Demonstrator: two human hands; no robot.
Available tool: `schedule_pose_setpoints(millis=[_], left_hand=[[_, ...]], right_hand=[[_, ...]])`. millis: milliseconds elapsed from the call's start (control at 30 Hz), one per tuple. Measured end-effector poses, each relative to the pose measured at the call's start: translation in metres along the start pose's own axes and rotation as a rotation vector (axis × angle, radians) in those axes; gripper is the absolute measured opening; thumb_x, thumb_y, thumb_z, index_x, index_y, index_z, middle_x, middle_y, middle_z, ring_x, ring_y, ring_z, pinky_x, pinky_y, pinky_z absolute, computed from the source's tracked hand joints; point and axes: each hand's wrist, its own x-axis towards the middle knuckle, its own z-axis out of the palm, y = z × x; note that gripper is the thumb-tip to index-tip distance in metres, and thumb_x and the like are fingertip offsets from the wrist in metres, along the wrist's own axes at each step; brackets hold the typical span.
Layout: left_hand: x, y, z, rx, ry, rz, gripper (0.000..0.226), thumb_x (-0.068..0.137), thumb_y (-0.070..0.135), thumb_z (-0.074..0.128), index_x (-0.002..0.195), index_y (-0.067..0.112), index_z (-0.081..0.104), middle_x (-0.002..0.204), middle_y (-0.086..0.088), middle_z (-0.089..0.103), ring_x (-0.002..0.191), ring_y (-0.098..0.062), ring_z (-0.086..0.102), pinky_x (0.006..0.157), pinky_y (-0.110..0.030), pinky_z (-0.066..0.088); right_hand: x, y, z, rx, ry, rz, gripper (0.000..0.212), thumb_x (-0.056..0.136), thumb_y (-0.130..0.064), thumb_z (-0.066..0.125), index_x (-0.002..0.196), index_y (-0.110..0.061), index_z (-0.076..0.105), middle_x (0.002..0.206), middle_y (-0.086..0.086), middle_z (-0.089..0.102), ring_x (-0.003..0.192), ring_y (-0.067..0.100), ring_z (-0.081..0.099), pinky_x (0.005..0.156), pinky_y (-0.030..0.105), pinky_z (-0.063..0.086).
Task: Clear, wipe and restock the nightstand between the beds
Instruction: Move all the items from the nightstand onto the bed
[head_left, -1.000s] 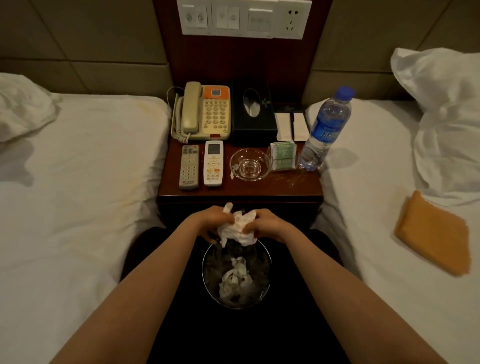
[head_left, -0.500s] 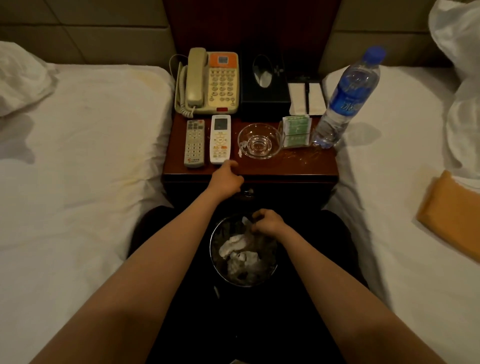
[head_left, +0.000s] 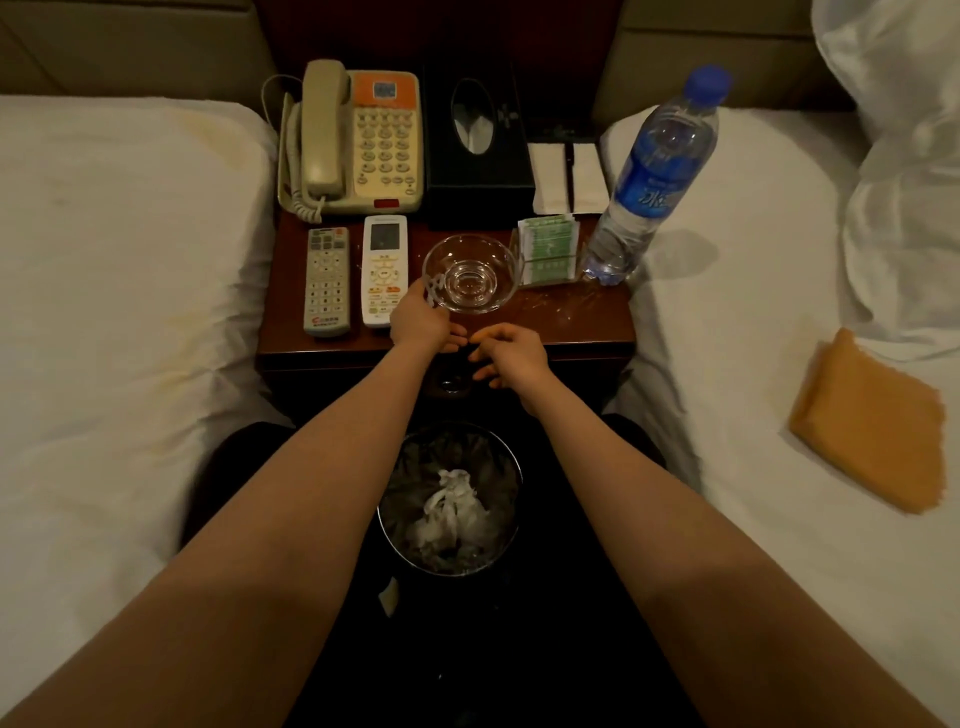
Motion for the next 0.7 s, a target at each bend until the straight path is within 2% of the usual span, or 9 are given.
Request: schedule_pose_setpoints(millis=[100, 200, 233, 300, 333, 467, 567, 700], left_hand=[[0.001, -0.002, 0.005, -0.042, 0.084, 0.02, 0.031, 0.1, 0.016, 0.039, 0.13, 0.018, 0.046, 0.064, -0.007, 0.059, 0.046, -0.014, 0.06, 0.041, -0.02, 0.052], [0.001, -0.009, 0.011, -0.059, 0.213, 0.062, 0.011, 0.098, 0.014, 0.045, 0.105, 0.017, 0.053, 0.067, -0.005, 0.06, 0.035, -0.005, 0.058, 0.039, -0.018, 0.05], [0.002, -0.01, 0.012, -0.056, 0.241, 0.059, 0.005, 0.097, 0.017, 0.047, 0.097, 0.015, 0.052, 0.071, -0.009, 0.063, 0.041, -0.008, 0.062, 0.045, -0.022, 0.055], [0.002, -0.011, 0.014, -0.055, 0.261, 0.037, 0.012, 0.097, 0.021, 0.049, 0.089, 0.012, 0.051, 0.081, -0.017, 0.068, 0.059, -0.023, 0.069, 0.059, -0.034, 0.06], [0.001, -0.01, 0.014, -0.061, 0.258, 0.033, 0.012, 0.097, 0.021, 0.049, 0.089, 0.012, 0.051, 0.08, -0.017, 0.068, 0.061, -0.026, 0.068, 0.059, -0.035, 0.059], [-0.016, -0.016, 0.009, -0.09, 0.195, 0.053, 0.007, 0.097, 0.017, 0.049, 0.093, 0.012, 0.05, 0.061, -0.005, 0.059, 0.046, -0.014, 0.057, 0.043, -0.019, 0.051], [-0.033, -0.029, 0.0, -0.06, 0.063, 0.092, 0.007, 0.095, 0.017, 0.053, 0.092, 0.011, 0.052, 0.062, -0.005, 0.059, 0.044, -0.012, 0.057, 0.042, -0.018, 0.049], [-0.048, -0.043, -0.015, 0.008, -0.055, 0.119, 0.002, 0.092, 0.013, 0.057, 0.094, 0.013, 0.058, 0.062, -0.003, 0.059, 0.034, 0.0, 0.053, 0.042, -0.015, 0.047]], right_hand=[[0.004, -0.005, -0.002, 0.029, -0.009, 0.013, 0.017, 0.094, -0.01, 0.048, 0.081, -0.017, 0.056, 0.071, 0.0, 0.062, 0.052, 0.013, 0.055, 0.046, 0.02, 0.04], [0.007, -0.01, -0.002, 0.058, -0.022, 0.025, 0.015, 0.094, -0.011, 0.048, 0.083, -0.016, 0.056, 0.07, 0.001, 0.061, 0.052, 0.013, 0.055, 0.048, 0.02, 0.041], [0.008, -0.011, -0.002, 0.062, -0.024, 0.028, 0.016, 0.094, -0.011, 0.049, 0.08, -0.016, 0.055, 0.07, 0.001, 0.061, 0.052, 0.013, 0.055, 0.049, 0.021, 0.041], [0.009, -0.013, -0.003, 0.066, -0.023, 0.033, 0.018, 0.094, -0.01, 0.049, 0.078, -0.017, 0.055, 0.07, 0.002, 0.061, 0.054, 0.013, 0.055, 0.052, 0.022, 0.043], [0.01, -0.013, -0.003, 0.066, -0.022, 0.035, 0.017, 0.094, -0.01, 0.049, 0.079, -0.015, 0.056, 0.07, 0.002, 0.061, 0.055, 0.013, 0.055, 0.053, 0.022, 0.043], [0.009, -0.012, -0.003, 0.08, -0.018, 0.063, 0.01, 0.094, -0.009, 0.048, 0.091, -0.012, 0.058, 0.072, 0.003, 0.061, 0.059, 0.013, 0.056, 0.057, 0.023, 0.046], [0.005, -0.014, 0.002, 0.106, -0.014, 0.09, 0.012, 0.093, -0.009, 0.051, 0.1, -0.01, 0.059, 0.075, 0.003, 0.061, 0.063, 0.014, 0.058, 0.061, 0.024, 0.05], [-0.006, -0.011, 0.014, 0.15, -0.102, 0.065, 0.016, 0.088, -0.01, 0.062, 0.104, -0.012, 0.061, 0.088, 0.006, 0.063, 0.074, 0.016, 0.06, 0.07, 0.028, 0.054]])
